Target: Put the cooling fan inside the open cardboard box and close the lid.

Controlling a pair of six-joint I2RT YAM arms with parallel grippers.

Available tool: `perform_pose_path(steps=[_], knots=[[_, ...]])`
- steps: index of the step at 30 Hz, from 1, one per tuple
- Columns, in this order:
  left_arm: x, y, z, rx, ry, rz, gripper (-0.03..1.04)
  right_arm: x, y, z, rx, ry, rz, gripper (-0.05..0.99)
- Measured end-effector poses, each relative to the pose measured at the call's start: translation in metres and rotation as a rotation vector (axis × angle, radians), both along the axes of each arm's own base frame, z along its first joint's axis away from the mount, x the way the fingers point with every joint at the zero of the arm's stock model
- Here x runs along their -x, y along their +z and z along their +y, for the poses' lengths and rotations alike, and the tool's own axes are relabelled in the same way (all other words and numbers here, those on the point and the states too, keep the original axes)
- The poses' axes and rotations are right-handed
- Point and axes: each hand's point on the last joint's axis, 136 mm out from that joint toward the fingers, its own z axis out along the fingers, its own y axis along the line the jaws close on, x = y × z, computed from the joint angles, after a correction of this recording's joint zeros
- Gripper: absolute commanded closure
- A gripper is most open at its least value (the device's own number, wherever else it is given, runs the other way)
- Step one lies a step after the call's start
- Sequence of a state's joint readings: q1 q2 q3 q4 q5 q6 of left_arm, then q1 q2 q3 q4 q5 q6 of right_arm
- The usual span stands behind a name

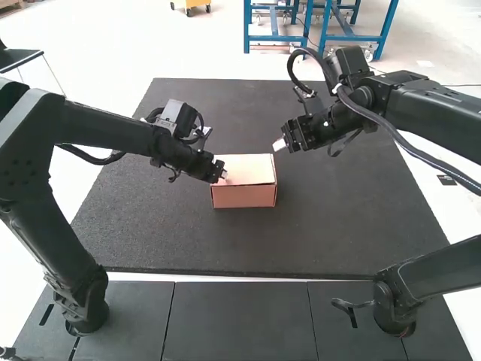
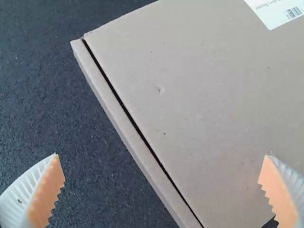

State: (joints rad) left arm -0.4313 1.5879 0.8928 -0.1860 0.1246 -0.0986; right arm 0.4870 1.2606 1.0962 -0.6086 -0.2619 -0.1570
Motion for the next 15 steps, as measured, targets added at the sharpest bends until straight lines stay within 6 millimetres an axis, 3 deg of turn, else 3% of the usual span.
perform_pose_path(steps=[11, 15], knots=[[0.0029, -0.0052, 0.0005, 0.005, 0.001, 0.002, 0.05, 0.0000, 0.0000, 0.0000, -0.003, -0.005, 0.003, 0.18], [0.0058, 0.0047, 0.0018, 0.012, 0.007, 0.000, 0.04, -0.0006, 0.0003, -0.0001, -0.007, -0.014, 0.006, 0.18]])
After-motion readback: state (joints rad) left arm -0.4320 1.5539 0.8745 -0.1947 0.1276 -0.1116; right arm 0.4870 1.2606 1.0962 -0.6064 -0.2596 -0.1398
